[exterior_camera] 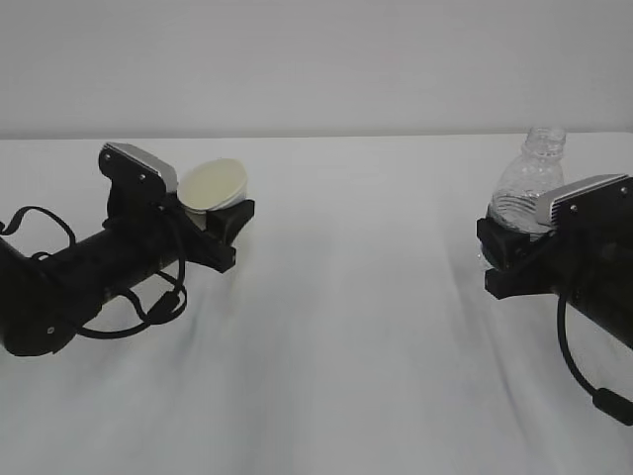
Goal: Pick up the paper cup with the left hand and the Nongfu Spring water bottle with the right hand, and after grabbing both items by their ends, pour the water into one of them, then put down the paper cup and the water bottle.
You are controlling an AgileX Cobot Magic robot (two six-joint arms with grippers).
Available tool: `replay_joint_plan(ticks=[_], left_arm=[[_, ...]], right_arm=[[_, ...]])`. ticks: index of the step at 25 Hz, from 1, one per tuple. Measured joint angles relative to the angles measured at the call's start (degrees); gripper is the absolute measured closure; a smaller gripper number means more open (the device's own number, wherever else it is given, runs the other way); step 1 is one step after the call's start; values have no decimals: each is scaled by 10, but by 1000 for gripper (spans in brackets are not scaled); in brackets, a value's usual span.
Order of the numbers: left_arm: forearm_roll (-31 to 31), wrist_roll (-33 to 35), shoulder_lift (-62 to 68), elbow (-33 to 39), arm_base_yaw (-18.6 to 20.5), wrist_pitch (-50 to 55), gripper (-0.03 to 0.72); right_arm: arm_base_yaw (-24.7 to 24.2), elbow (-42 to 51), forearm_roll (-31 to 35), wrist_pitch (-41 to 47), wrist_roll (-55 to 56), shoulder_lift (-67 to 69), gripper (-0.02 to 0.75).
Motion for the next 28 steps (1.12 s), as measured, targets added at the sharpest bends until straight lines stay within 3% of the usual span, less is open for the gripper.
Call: replay_joint_plan(ticks=[12, 19, 23, 28], left_arm=[[228, -165, 0, -3, 0, 0, 244], [347, -246, 0, -44, -3, 12, 246], [391, -282, 0, -82, -29, 47, 247], [405, -292, 0, -111, -76, 79, 247]], right_arm=[[0, 14, 0, 0, -1, -12, 310], [0, 18, 0, 0, -2, -18, 311], [0, 27, 0, 1, 2, -28, 311], [0, 31, 0, 23, 20, -64, 312]])
